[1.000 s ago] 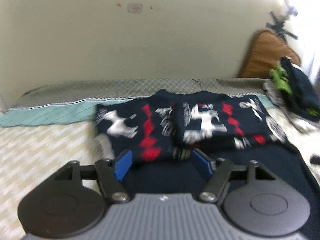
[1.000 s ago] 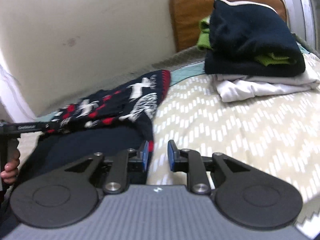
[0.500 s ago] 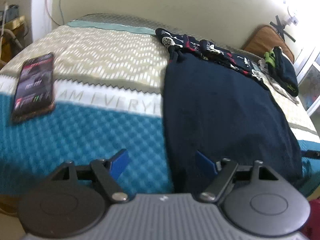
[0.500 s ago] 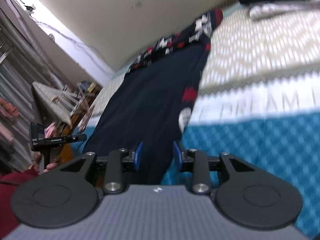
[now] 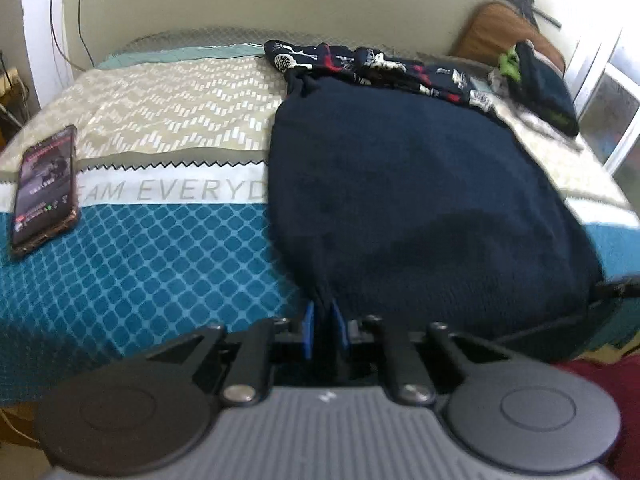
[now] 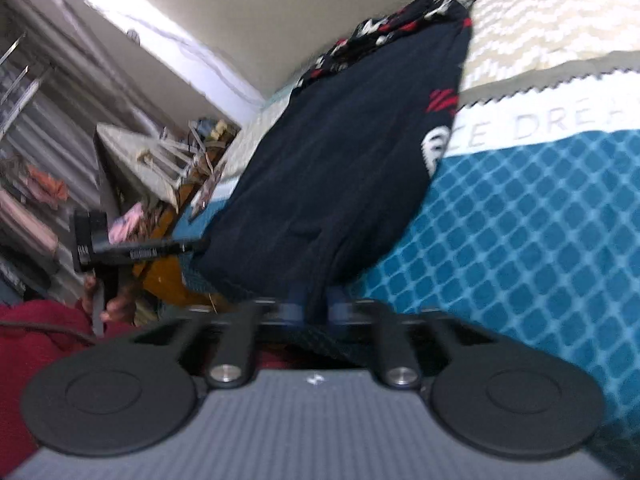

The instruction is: Fold small clothes

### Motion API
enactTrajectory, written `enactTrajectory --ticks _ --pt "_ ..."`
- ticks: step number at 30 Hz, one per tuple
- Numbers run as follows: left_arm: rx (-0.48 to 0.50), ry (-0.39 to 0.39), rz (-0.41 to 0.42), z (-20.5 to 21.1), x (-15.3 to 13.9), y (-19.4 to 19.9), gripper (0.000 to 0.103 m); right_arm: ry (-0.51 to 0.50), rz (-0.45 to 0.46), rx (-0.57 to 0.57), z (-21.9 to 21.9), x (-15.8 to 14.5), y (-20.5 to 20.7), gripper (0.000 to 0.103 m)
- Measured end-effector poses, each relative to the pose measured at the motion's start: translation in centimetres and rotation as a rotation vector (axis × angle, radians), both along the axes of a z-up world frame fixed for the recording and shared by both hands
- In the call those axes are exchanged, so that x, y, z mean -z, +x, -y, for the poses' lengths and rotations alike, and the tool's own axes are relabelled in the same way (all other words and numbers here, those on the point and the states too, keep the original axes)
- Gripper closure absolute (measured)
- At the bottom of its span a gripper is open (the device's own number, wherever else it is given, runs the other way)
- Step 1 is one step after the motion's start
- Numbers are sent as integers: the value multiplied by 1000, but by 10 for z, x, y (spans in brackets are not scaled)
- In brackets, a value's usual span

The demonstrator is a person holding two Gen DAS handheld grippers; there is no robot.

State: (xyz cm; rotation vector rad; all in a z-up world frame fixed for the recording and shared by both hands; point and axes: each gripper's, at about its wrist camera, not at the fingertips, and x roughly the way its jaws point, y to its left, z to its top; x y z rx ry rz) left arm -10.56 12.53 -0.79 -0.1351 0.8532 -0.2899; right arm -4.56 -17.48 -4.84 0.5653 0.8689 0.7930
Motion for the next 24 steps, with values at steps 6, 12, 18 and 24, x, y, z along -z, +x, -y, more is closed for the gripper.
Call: enactTrajectory --ticks 6,12,18,24 --pt "-44 -269 36 -35 -22 18 92 117 85 67 26 -26 14 92" --pt "-66 -389 93 -49 -51 81 92 160 156 220 51 -48 71 93" --pt "-190 -304 113 -26 -70 192 47 83 139 462 54 -52 175 87" --pt "-251 -261 84 -34 -45 207 46 -22 184 500 48 -52 177 64"
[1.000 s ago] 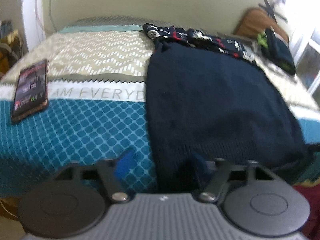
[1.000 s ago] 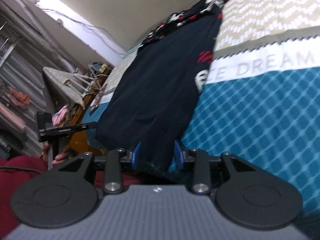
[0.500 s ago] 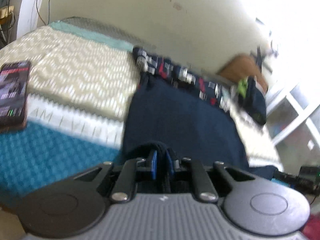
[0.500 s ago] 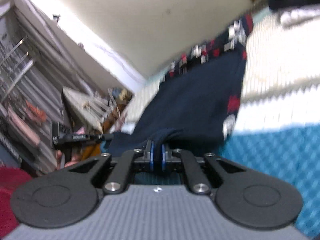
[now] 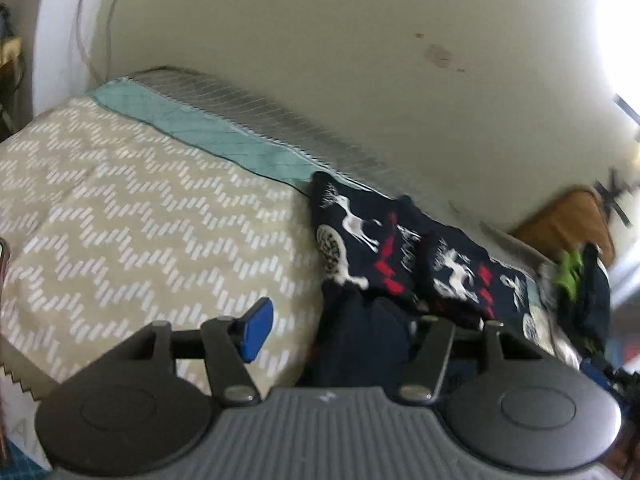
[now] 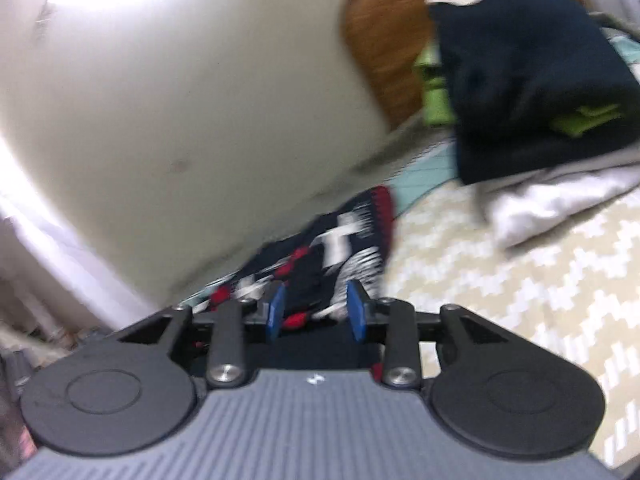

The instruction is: Fold small clothes

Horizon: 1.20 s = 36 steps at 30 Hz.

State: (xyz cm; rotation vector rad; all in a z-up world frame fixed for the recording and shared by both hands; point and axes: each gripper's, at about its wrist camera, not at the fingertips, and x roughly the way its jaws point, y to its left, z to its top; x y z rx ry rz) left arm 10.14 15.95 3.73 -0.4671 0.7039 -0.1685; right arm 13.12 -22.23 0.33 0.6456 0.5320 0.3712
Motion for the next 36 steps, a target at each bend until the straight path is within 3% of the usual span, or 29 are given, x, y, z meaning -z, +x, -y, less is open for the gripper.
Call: enactTrajectory --ticks 3,5,8,9,10,11,13,16,19,21,22,23,26,29,31,34,36 --pt "34 112 15 8 6 -4 43 -196 27 -92 -27 -7 -12 59" --pt "64 148 1 16 11 -3 43 -311 17 -116 -41 -4 -12 45" --pt "118 244 27 39 14 -2 57 -388 -17 -110 -46 12 -3 45" --pt "137 291 30 48 16 -3 81 -418 -37 -111 -47 19 1 48" --pt "162 339 25 58 20 -2 95 -456 -54 -116 -52 24 4 78" --pt "179 389 22 67 24 -2 96 -487 -60 -119 -54 30 6 95" --pt "172 455 50 74 29 -4 96 -457 -16 -63 -49 25 0 95" --pt "82 383 69 50 23 -4 96 -415 39 69 -30 15 -4 96" --pt "21 314 13 39 35 13 95 -503 -57 42 -34 36 12 95" --pt "5 346 19 45 39 12 91 -577 -16 57 -40 35 8 82" --pt "13 372 32 48 38 8 89 -599 -15 67 -40 30 6 71" --pt "20 384 46 49 35 4 87 -590 5 88 -36 24 2 64" --pt "-1 364 78 42 23 -7 83 -528 72 108 -28 6 -9 63" --pt "-5 309 118 39 6 -14 83 -465 93 25 -36 -7 -12 62" --pt "23 281 156 47 -2 -16 83 -410 86 -91 -55 -8 -7 63" --pt "141 249 172 72 -2 -11 83 -291 17 -302 -96 3 14 64" --pt "228 255 142 93 5 -5 83 -273 -18 -404 -122 13 27 64"
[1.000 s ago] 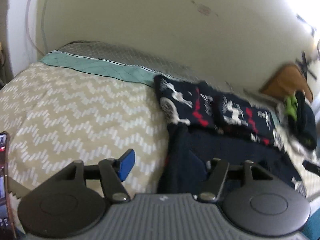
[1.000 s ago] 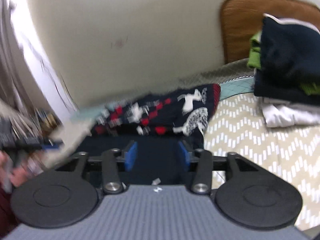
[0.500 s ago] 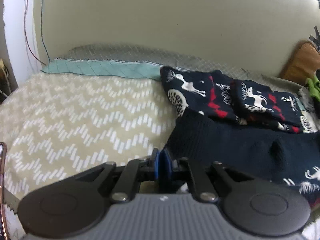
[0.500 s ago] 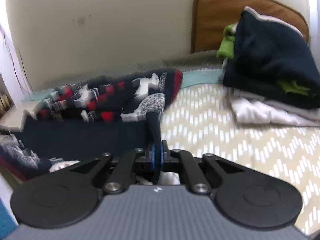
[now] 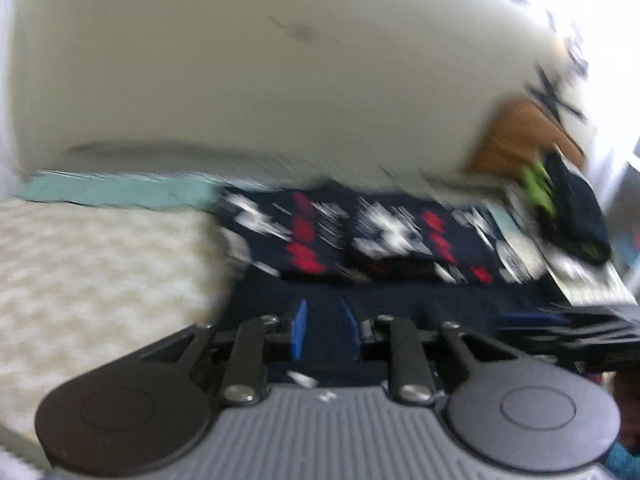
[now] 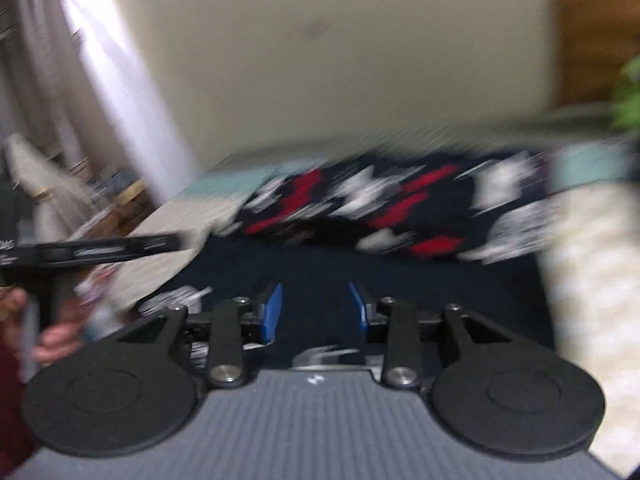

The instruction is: Fold small clothes

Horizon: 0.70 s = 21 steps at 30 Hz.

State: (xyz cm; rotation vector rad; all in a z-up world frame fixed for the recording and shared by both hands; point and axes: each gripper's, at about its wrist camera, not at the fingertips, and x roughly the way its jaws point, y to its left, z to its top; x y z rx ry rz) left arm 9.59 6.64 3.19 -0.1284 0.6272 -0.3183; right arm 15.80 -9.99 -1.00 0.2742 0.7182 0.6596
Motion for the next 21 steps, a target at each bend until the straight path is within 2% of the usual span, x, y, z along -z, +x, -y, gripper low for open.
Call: enactTrajectory --ticks 2,3,4,5,6,8,9,10,12,14,17,19,21 --pt "48 75 -61 18 16 10 80 -49 -23 -12 -12 10 11 66" --pt "51 117 -76 22 24 14 80 -66 -25 4 -9 16 19 73" --pt "64 138 -46 22 24 12 80 -57 -36 14 2 17 24 86" --pt "78 145 -58 19 22 13 80 -48 -64 29 13 16 27 91" --pt "84 145 -79 13 17 14 80 -44 -84 47 26 13 28 90" --pt "88 123 -62 -2 2 19 76 -41 -85 30 48 1 26 86" --pt "71 116 -33 -9 -10 25 68 -50 -66 30 57 -8 27 85" --pt "46 113 -6 -13 -24 33 64 -69 -39 42 63 -18 30 83" --pt "5 125 36 -14 -45 60 60 -99 12 92 76 -36 52 79" --pt "13 146 52 -3 -62 99 54 -100 28 144 87 -47 87 67" --pt "9 190 -6 20 -61 173 49 -86 -22 219 101 -45 149 63" --pt "29 218 -59 35 -48 219 34 -79 -74 230 102 -35 190 59" --pt "17 197 -117 40 -31 253 20 -70 -138 231 103 -22 218 53"
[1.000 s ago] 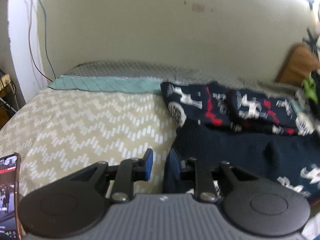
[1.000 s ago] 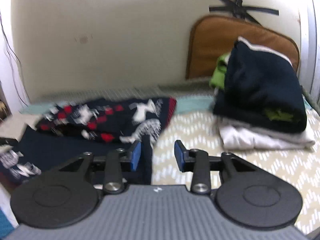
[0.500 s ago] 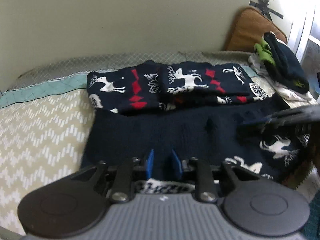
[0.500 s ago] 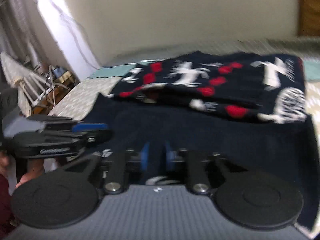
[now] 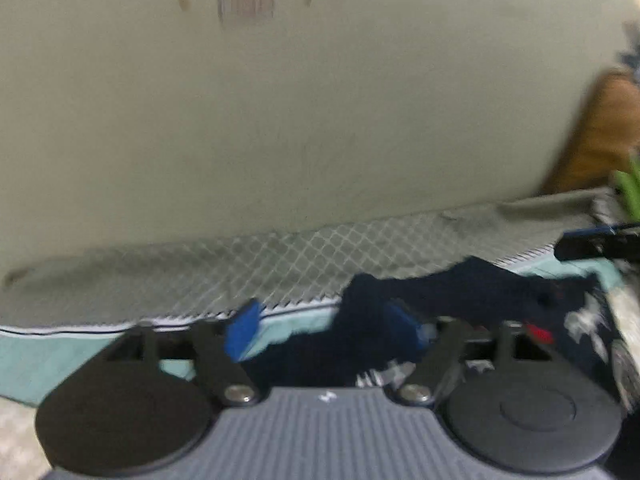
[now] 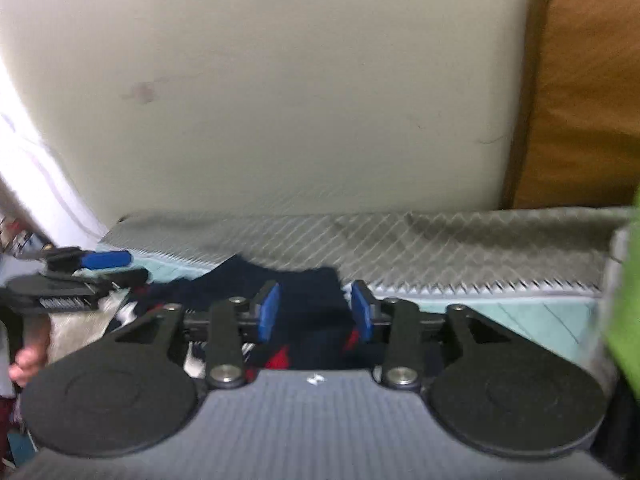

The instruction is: Fold small clothes

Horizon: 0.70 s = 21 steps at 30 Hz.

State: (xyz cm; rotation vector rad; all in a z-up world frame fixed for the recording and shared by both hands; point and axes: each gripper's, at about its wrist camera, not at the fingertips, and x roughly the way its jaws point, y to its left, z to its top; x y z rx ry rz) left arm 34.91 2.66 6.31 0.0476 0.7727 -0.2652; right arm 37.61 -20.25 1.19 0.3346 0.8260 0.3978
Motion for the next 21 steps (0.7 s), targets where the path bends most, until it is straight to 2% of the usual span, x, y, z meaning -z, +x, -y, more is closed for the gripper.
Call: enactTrajectory --ticks 3,5,6,7,8,9,10,13,15,19,21 --pt "-5 -25 -74 3 26 33 21 0 -66 -45 -7 22 28 51" --pt "6 -37 -114 7 40 46 33 -29 -112 -81 -15 36 42 49" --pt "19 -50 -118 8 43 48 42 -41 -127 -94 -18 42 48 48" --pt "41 -56 -99 10 43 48 67 -34 -102 -105 -20 43 50 47" --pt "80 -80 -101 12 42 45 80 -9 -113 -134 -22 44 53 51" --pt "109 -109 -109 13 41 42 90 26 -119 -156 -21 45 54 60" --pt "107 -102 -96 15 40 39 91 59 -128 -186 -23 45 52 88" --pt "112 -106 -62 14 34 24 93 39 -81 -190 -33 35 41 89" --pt "112 -152 -39 5 22 12 93 44 -44 -180 -32 21 26 90" --pt "122 -231 53 -17 -17 -40 93 62 54 -186 -28 -20 -24 90" --pt "141 -240 114 -21 -31 -75 93 61 117 -217 -28 -43 -61 90"
